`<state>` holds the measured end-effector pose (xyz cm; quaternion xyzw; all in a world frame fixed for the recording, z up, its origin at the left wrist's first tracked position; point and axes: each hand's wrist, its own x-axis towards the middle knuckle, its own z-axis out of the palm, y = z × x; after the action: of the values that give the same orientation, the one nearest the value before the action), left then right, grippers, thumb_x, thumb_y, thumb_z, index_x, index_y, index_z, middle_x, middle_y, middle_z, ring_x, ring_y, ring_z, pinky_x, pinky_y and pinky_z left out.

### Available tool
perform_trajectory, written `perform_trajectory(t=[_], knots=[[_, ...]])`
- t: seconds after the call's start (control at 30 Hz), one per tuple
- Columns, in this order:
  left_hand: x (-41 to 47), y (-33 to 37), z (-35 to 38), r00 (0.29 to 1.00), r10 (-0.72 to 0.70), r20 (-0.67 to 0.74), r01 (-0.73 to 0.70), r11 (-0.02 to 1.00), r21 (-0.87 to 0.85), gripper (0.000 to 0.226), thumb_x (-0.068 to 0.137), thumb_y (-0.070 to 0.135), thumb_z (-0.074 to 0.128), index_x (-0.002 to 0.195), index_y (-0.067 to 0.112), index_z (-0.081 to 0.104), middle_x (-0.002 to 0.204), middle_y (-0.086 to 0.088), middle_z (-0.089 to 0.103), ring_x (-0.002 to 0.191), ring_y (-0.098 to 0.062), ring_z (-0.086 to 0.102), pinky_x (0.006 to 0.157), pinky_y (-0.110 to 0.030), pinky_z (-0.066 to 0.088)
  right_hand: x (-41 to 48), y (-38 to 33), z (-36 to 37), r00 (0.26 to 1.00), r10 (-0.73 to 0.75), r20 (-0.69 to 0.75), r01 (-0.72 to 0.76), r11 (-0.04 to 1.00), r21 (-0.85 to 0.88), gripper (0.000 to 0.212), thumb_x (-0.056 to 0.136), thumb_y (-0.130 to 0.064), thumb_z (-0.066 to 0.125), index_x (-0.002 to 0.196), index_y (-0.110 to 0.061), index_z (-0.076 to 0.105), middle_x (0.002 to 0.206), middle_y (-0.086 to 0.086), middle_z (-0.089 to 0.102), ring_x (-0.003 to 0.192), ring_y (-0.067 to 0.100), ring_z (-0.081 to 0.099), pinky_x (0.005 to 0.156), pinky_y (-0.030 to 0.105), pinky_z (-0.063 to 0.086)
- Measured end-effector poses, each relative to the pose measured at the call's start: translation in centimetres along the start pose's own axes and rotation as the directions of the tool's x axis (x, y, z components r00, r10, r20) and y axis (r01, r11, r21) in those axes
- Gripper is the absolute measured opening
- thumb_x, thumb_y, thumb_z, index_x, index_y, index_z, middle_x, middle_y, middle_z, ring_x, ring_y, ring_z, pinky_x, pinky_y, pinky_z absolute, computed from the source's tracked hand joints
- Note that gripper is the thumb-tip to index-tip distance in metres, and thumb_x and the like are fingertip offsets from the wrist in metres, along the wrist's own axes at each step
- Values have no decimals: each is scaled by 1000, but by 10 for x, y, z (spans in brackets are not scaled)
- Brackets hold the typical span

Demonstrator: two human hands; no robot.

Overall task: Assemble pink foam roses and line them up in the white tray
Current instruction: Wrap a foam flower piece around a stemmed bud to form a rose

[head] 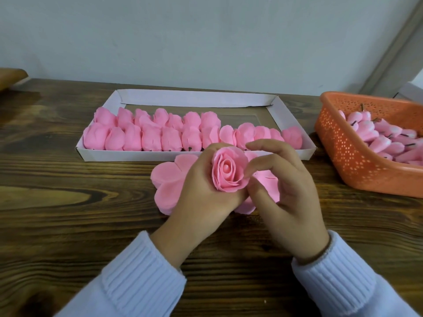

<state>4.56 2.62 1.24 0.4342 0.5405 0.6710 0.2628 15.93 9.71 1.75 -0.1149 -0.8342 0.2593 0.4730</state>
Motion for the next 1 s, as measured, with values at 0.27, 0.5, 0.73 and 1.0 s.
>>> perform_trajectory(t=[0.27, 0.5, 0.73, 1.0], knots=[[1, 0, -1, 1000, 7, 12, -7, 1000, -2, 38, 65, 3, 76, 97, 16, 60, 78, 6, 64, 73, -9, 63, 63, -31, 56, 0, 2, 0, 997, 78, 15, -78, 997, 2, 14, 79, -15, 53, 88, -20, 61, 112, 9, 59, 114, 16, 55, 96, 29, 42], [0, -1, 1, 999, 31, -35, -31, 999, 12, 38, 61, 11, 74, 95, 19, 59, 79, 7, 65, 73, -4, 62, 64, -27, 55, -1, 1, 1, 995, 101, -16, -102, 995, -13, 14, 76, -15, 52, 81, -13, 65, 98, 3, 60, 101, 7, 57, 89, 18, 41], [-1, -3, -1, 999, 15, 36, -15, 1000, 8, 24, 66, 14, 73, 85, 21, 61, 75, -5, 65, 73, -15, 63, 66, -47, 56, -3, -2, 0, 996, 88, -18, -87, 996, 38, 10, 80, -15, 53, 82, -16, 62, 79, -6, 63, 75, 11, 60, 71, 26, 48], [-1, -3, -1, 998, 48, 44, -50, 998, 44, 25, 61, 34, 69, 82, 26, 58, 73, 6, 62, 71, -12, 61, 64, -48, 54, -4, -1, 1, 987, 157, 37, -160, 921, 355, 28, 77, 7, 54, 92, -17, 53, 83, 0, 68, 82, 21, 66, 75, 38, 53]])
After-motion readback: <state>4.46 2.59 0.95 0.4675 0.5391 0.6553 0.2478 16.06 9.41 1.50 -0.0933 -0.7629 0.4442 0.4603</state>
